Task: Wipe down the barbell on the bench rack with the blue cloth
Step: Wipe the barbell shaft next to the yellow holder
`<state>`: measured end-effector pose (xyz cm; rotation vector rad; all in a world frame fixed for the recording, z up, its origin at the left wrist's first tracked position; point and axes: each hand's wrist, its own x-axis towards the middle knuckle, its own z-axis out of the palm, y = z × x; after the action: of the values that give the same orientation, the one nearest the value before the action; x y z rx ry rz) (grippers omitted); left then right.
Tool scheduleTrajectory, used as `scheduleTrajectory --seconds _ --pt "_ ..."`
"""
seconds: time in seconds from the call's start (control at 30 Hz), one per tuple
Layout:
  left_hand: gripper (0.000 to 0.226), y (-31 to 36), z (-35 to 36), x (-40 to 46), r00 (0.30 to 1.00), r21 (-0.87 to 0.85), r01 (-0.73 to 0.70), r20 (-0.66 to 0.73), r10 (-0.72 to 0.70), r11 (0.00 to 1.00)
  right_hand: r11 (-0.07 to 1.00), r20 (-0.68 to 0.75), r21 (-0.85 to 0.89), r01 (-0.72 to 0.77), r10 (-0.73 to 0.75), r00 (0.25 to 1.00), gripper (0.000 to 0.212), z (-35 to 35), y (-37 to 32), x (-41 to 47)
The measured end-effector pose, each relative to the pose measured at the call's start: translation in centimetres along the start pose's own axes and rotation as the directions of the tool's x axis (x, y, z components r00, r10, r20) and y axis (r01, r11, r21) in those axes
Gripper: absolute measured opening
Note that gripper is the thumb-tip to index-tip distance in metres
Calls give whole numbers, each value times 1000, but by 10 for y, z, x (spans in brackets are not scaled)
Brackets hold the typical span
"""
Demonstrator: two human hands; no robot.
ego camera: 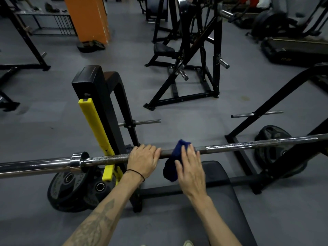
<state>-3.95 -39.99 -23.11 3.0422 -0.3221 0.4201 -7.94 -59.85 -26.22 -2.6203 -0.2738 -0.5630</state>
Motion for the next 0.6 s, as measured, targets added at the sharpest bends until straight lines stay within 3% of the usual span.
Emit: scheduleTrajectory --seconds 0.17,0.27,0.4,0.5,0.6 --pt "46 5 0 1 999 12 26 -48 -25 1000 983 -6 132 -126 128 992 69 11 -39 0" --pt "42 3 0 0 995 -1 25 -95 -25 1000 978 83 207 -8 -9 997 68 21 -70 -5" --pt "43 -1 0 -2 999 -9 -12 -35 12 1000 989 39 77 127 -130 991 62 16 -38 -5" --pt "47 -3 0 -1 1000 -24 -8 -26 7 1000 1000 -64 12 4 -3 998 59 1 3 -3" --pt "46 1 -1 -1 998 -20 9 -54 -10 1000 990 -77 86 -108 115 990 63 3 -7 -3"
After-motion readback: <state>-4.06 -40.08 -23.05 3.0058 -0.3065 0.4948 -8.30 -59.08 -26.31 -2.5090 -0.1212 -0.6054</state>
